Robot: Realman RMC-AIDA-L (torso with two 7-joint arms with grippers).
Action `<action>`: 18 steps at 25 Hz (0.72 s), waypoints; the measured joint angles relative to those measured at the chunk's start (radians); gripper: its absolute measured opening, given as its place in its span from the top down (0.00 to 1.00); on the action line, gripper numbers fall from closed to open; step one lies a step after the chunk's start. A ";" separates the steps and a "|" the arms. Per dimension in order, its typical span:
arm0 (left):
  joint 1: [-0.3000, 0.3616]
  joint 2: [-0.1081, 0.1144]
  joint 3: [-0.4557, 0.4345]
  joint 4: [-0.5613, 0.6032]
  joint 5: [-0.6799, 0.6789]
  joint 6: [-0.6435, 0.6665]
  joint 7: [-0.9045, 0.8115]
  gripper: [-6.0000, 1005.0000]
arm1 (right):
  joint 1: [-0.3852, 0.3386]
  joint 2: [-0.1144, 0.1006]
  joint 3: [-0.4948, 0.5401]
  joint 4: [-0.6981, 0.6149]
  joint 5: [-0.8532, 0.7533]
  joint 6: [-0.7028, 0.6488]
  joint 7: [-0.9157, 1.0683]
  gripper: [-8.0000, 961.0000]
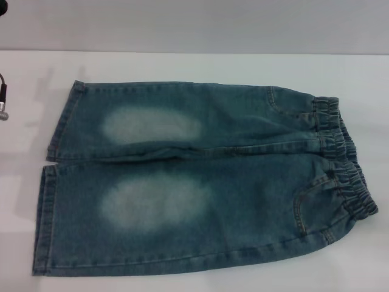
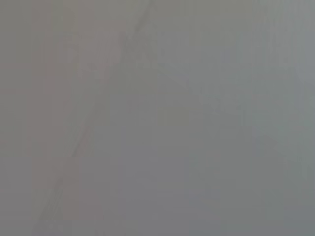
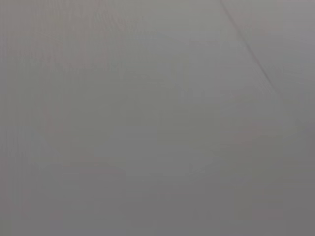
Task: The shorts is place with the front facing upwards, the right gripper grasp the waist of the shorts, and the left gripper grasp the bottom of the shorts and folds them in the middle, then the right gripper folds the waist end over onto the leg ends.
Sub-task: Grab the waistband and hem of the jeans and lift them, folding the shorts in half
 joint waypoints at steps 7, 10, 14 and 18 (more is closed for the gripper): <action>0.022 0.002 0.008 0.005 0.035 -0.004 -0.070 0.27 | -0.027 0.002 0.012 0.007 0.001 0.015 -0.001 0.31; 0.062 0.002 0.044 0.001 0.034 0.000 -0.075 0.28 | -0.047 0.003 0.012 0.012 0.001 0.018 -0.001 0.30; 0.091 0.026 0.106 0.014 0.091 0.002 -0.167 0.28 | -0.079 0.005 0.005 0.031 -0.005 0.005 0.001 0.30; 0.095 0.077 0.119 0.053 0.226 -0.019 -0.365 0.28 | -0.114 0.006 0.002 0.076 -0.007 -0.020 0.001 0.31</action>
